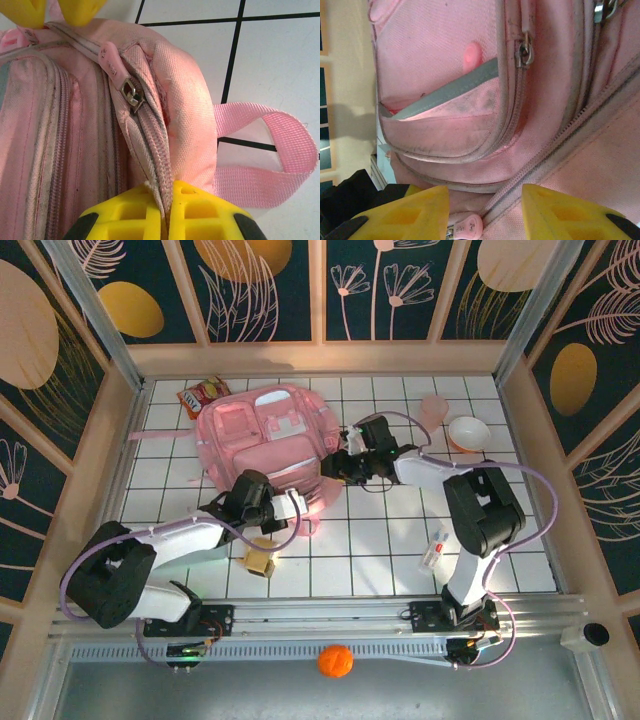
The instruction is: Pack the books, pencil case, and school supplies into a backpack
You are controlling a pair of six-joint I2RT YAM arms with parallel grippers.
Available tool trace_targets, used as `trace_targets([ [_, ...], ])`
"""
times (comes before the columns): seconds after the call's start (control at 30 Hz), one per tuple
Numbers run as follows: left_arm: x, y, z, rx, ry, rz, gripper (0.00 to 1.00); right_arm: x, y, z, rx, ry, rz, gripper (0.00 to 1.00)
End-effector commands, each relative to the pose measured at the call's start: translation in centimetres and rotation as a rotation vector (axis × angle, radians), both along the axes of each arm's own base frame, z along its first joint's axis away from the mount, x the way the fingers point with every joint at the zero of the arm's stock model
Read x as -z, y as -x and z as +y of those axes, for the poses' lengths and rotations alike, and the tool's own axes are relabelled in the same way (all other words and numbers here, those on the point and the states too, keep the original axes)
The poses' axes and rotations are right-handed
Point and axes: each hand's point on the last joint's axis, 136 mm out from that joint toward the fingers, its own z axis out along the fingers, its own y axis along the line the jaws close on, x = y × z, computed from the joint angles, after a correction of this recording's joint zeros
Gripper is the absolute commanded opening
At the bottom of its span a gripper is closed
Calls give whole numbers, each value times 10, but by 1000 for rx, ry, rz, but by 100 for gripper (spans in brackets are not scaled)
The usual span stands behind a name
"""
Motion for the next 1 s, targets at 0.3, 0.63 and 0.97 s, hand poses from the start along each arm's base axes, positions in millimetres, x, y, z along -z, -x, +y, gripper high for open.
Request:
trace_targets([
  [0.3,-15,-10,-7,25,22,-94,0,3,27,29,-77,-59,162,37],
  [0.63,-16,-10,-10,32,35,-85,0,1,41,34,-97,-51,199,32],
  [0.97,-16,-11,-10,27,36,-87,0,1,46,38,-100,-34,211,25],
])
